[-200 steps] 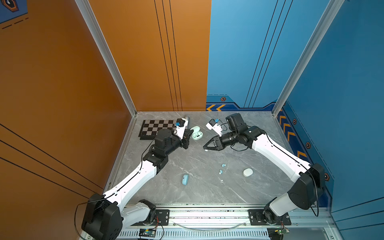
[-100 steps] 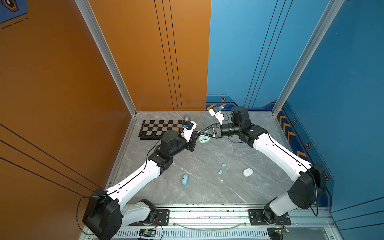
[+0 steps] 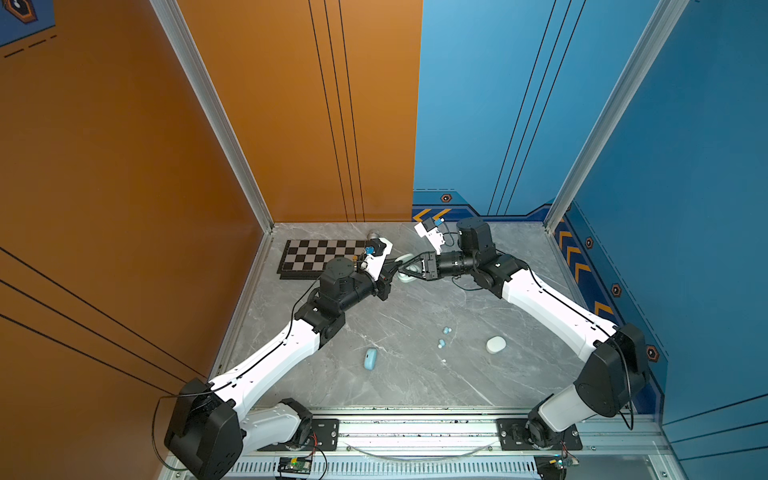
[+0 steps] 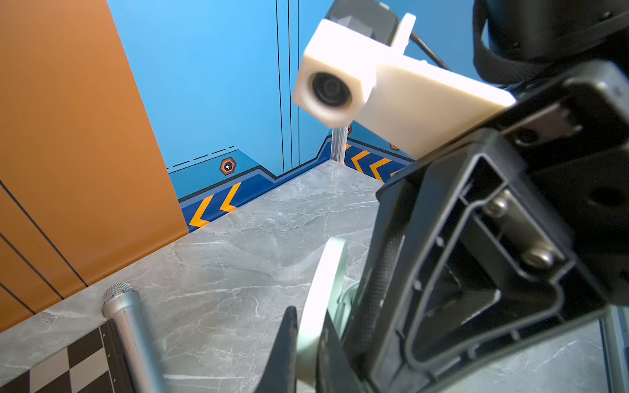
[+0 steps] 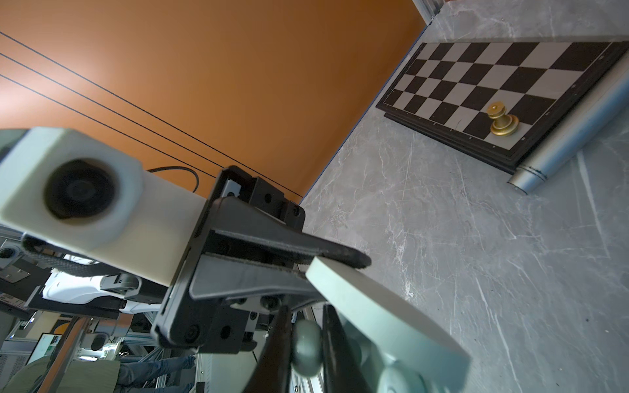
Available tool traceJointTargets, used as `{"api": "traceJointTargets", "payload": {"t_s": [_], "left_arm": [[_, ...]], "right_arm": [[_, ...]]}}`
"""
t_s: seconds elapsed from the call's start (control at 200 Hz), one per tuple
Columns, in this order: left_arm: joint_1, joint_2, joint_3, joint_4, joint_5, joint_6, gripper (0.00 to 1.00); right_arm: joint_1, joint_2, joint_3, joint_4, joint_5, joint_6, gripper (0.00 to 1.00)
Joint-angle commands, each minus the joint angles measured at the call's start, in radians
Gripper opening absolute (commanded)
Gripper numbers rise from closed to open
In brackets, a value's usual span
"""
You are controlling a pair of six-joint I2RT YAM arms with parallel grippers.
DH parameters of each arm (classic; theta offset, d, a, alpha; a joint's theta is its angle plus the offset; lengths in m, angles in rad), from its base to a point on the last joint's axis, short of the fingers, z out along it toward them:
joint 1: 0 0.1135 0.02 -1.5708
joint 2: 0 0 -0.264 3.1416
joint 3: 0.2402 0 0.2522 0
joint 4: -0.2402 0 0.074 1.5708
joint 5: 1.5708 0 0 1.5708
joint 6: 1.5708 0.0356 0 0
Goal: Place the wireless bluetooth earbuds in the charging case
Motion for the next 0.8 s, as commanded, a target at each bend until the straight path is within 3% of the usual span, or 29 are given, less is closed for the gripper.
{"api": "traceJointTargets", "payload": {"t_s": [0.0, 0.45, 0.796], "left_arm": [[-0.005, -0.025, 0.032, 0.029, -0.002, 0.008, 0.0], [-0.001, -0.029, 0.029, 0.028, 0.012, 0.01, 0.0], [-0.001, -0.026, -0.011, 0.007, -0.036, 0.046, 0.0]], "right_arm": [[0.007, 0.001, -0.013, 0.003, 0.025, -0.032, 0.17], [0.006, -0.005, 0.018, -0.032, 0.065, -0.057, 0.31], [0.001, -0.048, 0.113, -0.032, 0.04, -0.026, 0.34]]}}
